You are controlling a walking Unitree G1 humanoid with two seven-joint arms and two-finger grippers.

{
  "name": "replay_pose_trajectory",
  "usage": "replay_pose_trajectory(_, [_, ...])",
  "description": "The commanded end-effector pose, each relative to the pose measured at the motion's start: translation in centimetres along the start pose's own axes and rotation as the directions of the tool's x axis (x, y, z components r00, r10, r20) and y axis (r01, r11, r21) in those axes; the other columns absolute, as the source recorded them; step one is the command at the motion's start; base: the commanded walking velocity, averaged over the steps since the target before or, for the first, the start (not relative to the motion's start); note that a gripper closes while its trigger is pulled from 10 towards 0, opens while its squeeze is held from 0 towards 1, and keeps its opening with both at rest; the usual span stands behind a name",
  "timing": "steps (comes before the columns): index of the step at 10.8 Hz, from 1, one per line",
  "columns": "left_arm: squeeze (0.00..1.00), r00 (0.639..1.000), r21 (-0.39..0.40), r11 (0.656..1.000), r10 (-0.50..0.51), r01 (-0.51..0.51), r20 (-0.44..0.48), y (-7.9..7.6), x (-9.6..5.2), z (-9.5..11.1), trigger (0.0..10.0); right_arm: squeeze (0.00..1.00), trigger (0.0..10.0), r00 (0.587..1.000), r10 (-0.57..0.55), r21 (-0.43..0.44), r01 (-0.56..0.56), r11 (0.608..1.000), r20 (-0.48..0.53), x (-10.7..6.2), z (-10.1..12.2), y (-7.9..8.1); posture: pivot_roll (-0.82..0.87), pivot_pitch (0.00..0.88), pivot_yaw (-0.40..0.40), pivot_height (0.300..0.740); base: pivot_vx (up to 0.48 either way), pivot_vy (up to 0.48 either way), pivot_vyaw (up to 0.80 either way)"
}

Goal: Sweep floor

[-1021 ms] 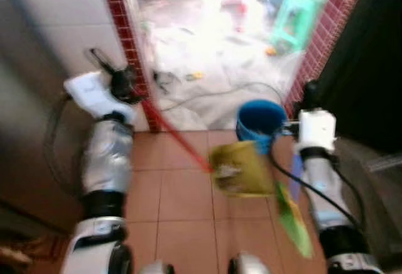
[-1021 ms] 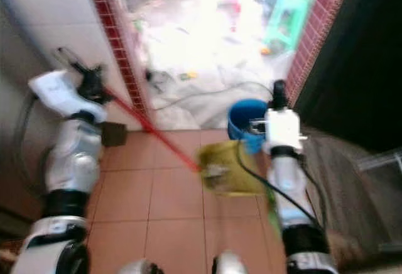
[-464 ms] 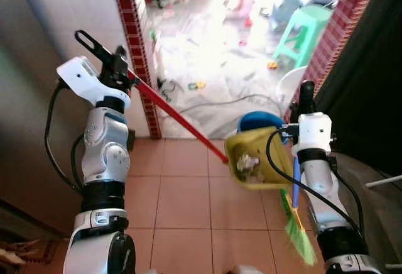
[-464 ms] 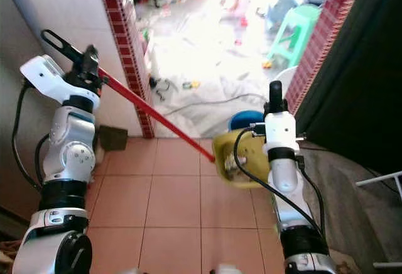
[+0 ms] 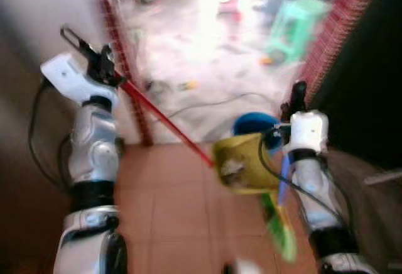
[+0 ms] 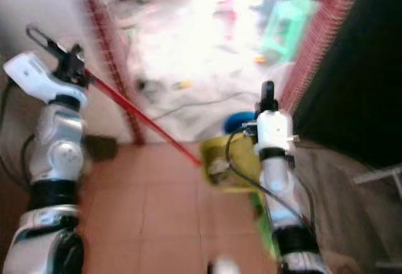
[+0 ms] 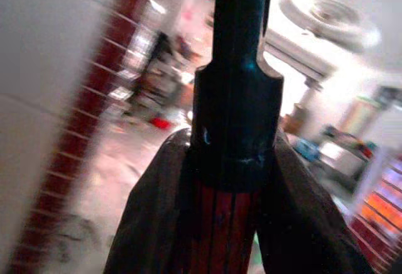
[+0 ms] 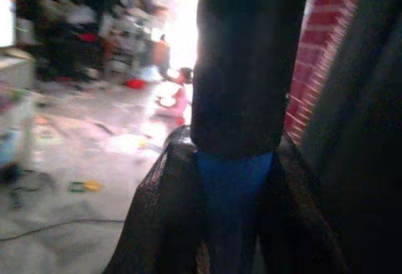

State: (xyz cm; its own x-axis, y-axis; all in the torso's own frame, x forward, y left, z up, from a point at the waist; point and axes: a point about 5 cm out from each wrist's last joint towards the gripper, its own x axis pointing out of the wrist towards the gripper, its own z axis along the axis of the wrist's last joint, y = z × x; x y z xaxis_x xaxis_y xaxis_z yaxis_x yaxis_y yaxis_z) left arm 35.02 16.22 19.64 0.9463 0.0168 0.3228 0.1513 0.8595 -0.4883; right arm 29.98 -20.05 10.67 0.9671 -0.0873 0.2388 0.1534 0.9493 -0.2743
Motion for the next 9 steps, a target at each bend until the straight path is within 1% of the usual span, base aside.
replay_pose_trajectory(1, [0.0,0.995,-0.044,0.999,-0.012,0.016,0.1,-0.35,0.71,2.38,10.0,0.0,10.0,0.998,0.026,-0.017,-0.025,1.0,0.062,0.78,1.3,0.62,-0.1,0.0,0.017,0.74,0.48,0.0,0.0])
replay_pose_trajectory(3, [0.0,0.996,-0.038,0.999,-0.008,0.012,0.094,-0.33,0.64,2.29,10.0,0.0,10.0,0.997,0.036,-0.025,-0.034,0.999,0.064,0.74,1.31,0.82,-0.1,0.0,0.018,0.74,0.48,0.0,0.0])
replay_pose_trajectory(9, [0.0,0.995,-0.019,1.0,-0.001,0.003,0.098,-0.12,0.67,2.57,10.0,0.0,10.0,0.998,0.041,-0.029,-0.04,0.999,0.053,0.54,0.98,0.79,-0.1,0.0,0.019,0.74,0.48,0.0,0.0])
